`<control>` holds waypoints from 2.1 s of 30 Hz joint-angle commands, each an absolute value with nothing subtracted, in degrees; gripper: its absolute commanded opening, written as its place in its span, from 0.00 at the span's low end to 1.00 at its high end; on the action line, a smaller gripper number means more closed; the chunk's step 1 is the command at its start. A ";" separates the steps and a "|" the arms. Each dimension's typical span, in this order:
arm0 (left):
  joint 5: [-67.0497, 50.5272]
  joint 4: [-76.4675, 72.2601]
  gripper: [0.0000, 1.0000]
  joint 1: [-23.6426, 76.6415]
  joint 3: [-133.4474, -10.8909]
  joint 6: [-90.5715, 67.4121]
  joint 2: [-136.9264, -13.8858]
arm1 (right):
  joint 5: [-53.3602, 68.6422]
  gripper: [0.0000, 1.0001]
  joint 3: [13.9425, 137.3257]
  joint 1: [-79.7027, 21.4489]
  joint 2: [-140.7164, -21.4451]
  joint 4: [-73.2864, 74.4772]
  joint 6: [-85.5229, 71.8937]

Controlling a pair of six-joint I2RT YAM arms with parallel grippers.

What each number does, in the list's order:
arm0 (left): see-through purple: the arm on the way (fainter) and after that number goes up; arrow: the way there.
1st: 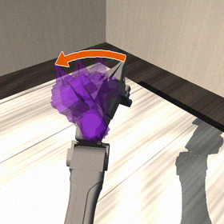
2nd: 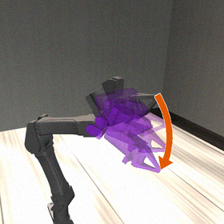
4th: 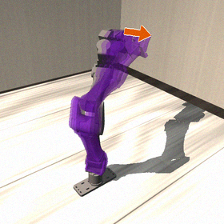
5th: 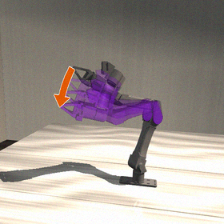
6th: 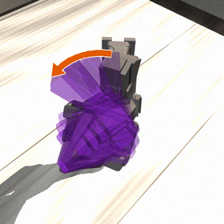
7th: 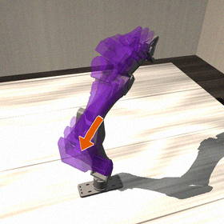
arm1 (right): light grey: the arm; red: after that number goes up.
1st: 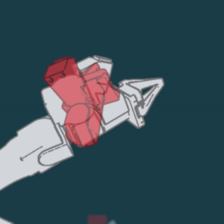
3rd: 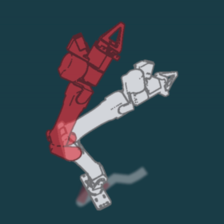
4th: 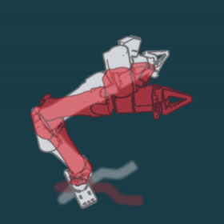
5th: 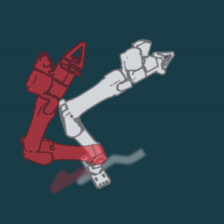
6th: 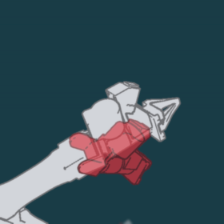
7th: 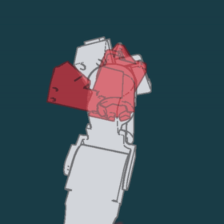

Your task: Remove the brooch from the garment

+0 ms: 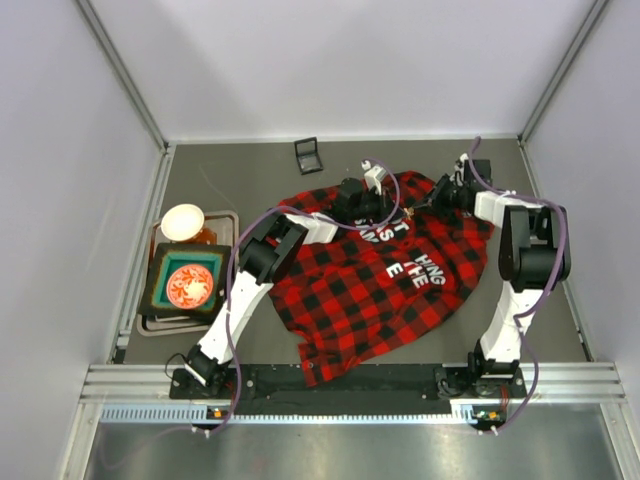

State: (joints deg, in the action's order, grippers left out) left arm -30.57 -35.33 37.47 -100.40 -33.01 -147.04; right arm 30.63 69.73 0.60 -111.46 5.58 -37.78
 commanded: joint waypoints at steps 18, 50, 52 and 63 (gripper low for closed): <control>-29.79 -35.24 0.00 39.29 -99.23 -26.46 -143.18 | 30.50 0.11 69.43 -1.49 -114.17 2.81 -38.67; -25.50 -27.60 0.00 40.60 -98.26 -20.49 -139.31 | 29.27 0.37 68.29 -0.09 -106.08 3.42 -39.46; -22.25 -25.24 0.00 41.31 -98.26 -19.17 -138.61 | 29.53 0.41 68.12 -0.35 -105.91 3.43 -42.00; -14.95 -18.91 0.00 43.59 -99.67 -14.60 -136.32 | 30.67 0.56 63.81 -0.26 -107.40 -4.83 -50.09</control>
